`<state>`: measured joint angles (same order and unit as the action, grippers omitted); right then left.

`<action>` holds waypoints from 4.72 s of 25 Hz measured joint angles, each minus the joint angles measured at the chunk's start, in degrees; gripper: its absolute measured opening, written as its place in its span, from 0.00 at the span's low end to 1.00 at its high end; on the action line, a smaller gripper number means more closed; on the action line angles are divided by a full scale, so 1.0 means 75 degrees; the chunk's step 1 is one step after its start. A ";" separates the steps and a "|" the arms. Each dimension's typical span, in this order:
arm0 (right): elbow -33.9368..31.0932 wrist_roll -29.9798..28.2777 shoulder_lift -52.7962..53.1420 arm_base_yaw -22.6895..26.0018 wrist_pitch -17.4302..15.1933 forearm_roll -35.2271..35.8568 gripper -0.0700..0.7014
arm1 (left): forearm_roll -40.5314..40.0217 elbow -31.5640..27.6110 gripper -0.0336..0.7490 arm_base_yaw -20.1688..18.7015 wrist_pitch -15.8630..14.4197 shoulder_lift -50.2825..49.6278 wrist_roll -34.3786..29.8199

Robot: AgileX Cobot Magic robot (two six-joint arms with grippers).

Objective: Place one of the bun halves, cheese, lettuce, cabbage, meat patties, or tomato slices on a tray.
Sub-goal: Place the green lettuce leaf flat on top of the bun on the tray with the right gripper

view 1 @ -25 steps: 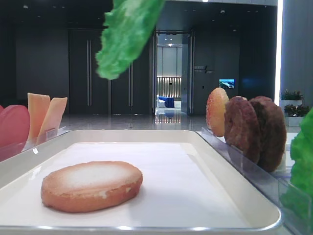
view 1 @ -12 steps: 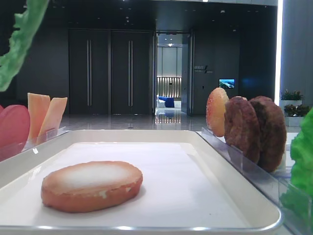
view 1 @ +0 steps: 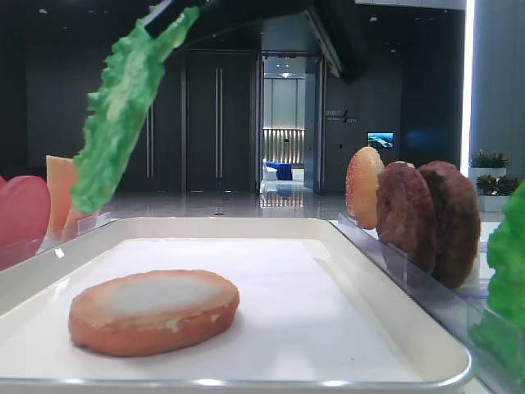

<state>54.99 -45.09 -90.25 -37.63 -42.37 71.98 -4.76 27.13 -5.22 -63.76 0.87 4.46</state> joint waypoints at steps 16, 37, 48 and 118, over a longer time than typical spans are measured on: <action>-0.0358 -0.2460 -0.0766 0.0303 -0.0961 0.2433 0.11 | 0.0000 0.0000 0.24 0.0000 0.0000 0.0000 0.0000; -0.0999 -0.3542 -0.0847 0.1040 -0.1431 0.3588 0.11 | 0.0000 0.0000 0.24 0.0000 0.0000 0.0000 0.0000; -0.1144 -0.4115 -0.1619 0.0957 -0.1582 0.4128 0.11 | 0.0000 0.0000 0.24 0.0000 0.0000 0.0000 0.0000; -0.1149 -0.4935 -0.2149 0.0957 -0.0859 0.4168 0.58 | 0.0000 0.0000 0.24 0.0000 0.0000 0.0000 0.0000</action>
<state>46.37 -82.10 -106.36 -30.45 -48.82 103.24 -4.76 27.13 -5.22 -63.76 0.87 4.46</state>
